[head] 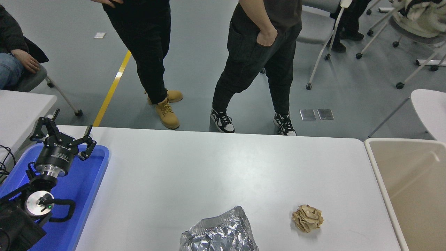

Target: Clean the table surface

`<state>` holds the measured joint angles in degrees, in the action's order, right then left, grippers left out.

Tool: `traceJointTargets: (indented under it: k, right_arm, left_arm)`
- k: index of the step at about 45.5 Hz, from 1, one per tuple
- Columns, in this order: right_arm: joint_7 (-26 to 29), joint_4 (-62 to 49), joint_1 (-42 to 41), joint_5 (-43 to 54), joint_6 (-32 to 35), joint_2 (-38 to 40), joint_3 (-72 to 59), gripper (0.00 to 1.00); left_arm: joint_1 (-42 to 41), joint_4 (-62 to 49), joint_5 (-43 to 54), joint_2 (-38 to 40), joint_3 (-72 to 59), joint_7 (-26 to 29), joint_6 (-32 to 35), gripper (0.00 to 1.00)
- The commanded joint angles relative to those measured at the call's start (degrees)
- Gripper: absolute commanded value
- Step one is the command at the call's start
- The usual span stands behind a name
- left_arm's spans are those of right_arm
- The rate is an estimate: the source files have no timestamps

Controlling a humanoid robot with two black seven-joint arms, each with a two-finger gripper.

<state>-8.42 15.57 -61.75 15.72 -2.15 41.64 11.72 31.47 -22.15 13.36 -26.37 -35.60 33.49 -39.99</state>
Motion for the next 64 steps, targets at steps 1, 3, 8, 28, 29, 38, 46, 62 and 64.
traceJointTargets:
  k: [1,3,8,28,29,38,46,62,64]
  right_arm:
    - [0.2,6.0,-2.9,-9.1,-0.8,0.8,11.5,0.96]
    - [0.3,7.3,-2.9,-9.2,-0.6,0.8,15.3,0.97]
    - [0.6,12.0,-3.0,-10.1,-0.2,1.7,21.9,0.98]
    - [0.7,18.6,1.4,-10.4,4.9,2.4,38.6,0.98]
    - [0.6,19.7,2.5,-10.4,4.9,2.4,39.2,0.98]
    - [0.1,29.6,14.2,-9.8,4.9,0.7,44.5,0.99]
    - [0.0,32.7,21.6,-3.7,5.0,-2.2,45.4,0.99]
    - [-7.0,34.7,33.2,-2.8,4.9,-6.0,46.5,0.99]
    - [-7.6,34.7,34.4,-2.7,4.8,-6.7,46.7,0.99]
  left_arm:
    - [0.0,0.0,0.0,0.0,0.0,0.0,0.0,1.0]
    - [0.0,0.0,0.0,0.0,0.0,0.0,0.0,1.0]
    - [0.0,0.0,0.0,0.0,0.0,0.0,0.0,1.0]
    - [0.0,0.0,0.0,0.0,0.0,0.0,0.0,1.0]
    - [-0.1,0.0,0.0,0.0,0.0,0.0,0.0,1.0]
    - [-0.1,0.0,0.0,0.0,0.0,0.0,0.0,1.0]
    - [0.0,0.0,0.0,0.0,0.0,0.0,0.0,1.0]
    - [-0.1,0.0,0.0,0.0,0.0,0.0,0.0,1.0]
    - [0.0,0.0,0.0,0.0,0.0,0.0,0.0,1.0]
